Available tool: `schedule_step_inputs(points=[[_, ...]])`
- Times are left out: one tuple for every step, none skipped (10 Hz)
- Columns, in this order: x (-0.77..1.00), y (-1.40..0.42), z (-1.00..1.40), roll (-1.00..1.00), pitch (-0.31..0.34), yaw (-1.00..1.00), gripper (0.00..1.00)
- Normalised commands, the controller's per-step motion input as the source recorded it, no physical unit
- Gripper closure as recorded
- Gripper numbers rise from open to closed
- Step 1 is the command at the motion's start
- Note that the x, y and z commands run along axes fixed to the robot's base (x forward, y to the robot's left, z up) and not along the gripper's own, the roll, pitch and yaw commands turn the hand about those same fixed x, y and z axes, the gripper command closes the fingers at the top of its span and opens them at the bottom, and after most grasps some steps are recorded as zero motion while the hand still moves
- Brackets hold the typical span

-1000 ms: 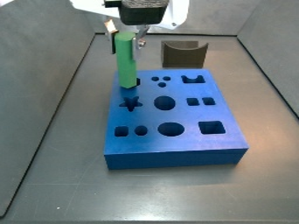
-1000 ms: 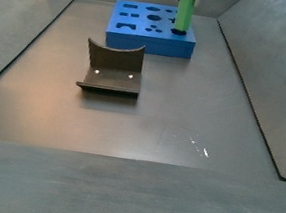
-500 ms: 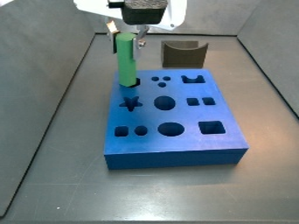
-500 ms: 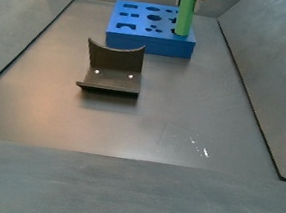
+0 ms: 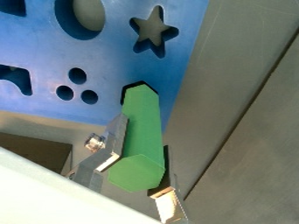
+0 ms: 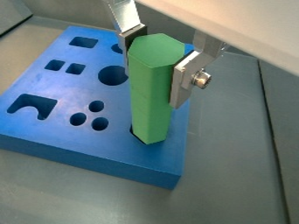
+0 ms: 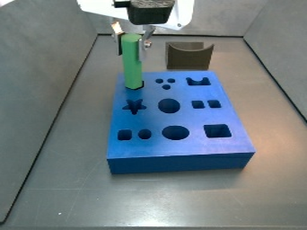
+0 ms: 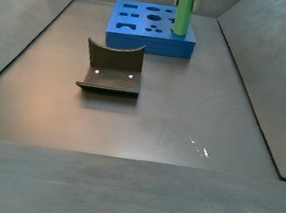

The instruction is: Insert the hexagon object.

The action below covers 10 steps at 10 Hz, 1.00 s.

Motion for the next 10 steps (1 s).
schedule_step_inputs(points=[[0.07, -0.11, -0.35, -0.05, -0.114, 0.0, 1.0], [0.0, -0.12, -0.38, -0.04, -0.161, 0.0, 1.0], [0.0, -0.07, -0.46, -0.02, -0.184, 0.0, 1.0], [0.0, -0.06, -0.59, 0.01, -0.203, 0.0, 1.0], [0.0, -0.05, -0.61, 0.1, -0.131, -0.04, 1.0], [0.0, 0.0, -0.5, 0.17, -0.069, -0.07, 1.0], [0.0, 0.0, -0.49, 0.21, -0.044, -0.06, 1.0], [-0.09, 0.0, -0.31, 0.0, -0.136, -0.14, 1.0], [0.0, 0.0, 0.0, 0.0, -0.02, 0.0, 1.0], [0.0, 0.0, 0.0, 0.0, 0.0, 0.0, 1.0]])
